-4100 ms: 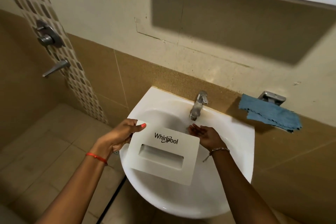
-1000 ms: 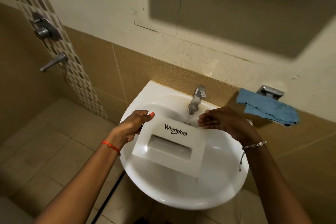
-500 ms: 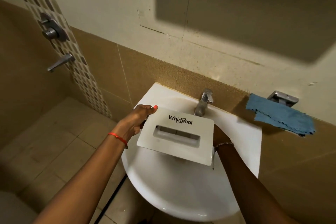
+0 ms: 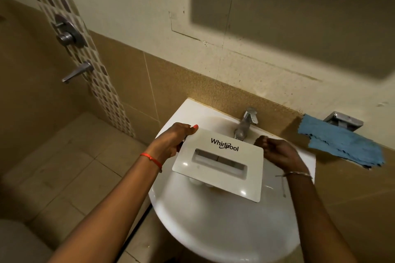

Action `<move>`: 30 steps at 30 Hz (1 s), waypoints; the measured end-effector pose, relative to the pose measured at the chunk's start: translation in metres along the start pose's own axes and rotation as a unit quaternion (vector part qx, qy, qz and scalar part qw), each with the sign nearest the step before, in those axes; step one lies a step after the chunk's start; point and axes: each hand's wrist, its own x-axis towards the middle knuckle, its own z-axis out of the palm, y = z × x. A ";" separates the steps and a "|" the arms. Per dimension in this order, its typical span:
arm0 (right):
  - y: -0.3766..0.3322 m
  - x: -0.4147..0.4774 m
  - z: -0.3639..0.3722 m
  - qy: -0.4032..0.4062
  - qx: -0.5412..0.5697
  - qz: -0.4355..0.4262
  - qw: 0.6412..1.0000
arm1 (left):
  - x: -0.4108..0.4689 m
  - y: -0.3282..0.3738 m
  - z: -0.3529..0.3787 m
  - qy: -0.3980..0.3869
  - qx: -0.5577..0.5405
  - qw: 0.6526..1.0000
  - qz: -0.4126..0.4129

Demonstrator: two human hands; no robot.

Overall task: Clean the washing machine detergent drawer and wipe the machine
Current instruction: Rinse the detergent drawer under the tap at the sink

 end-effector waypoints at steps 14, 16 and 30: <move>-0.028 -0.039 0.154 -0.036 -0.263 0.022 0.964 | -0.007 0.011 0.018 -0.009 -0.011 1.000 -0.025; -0.022 -0.036 0.160 -0.015 -0.272 0.009 0.962 | -0.010 0.012 0.020 -0.012 -0.006 1.000 -0.020; -0.010 0.016 0.041 0.372 -0.251 -0.201 0.871 | -0.040 -0.031 0.015 -0.043 0.002 0.997 0.068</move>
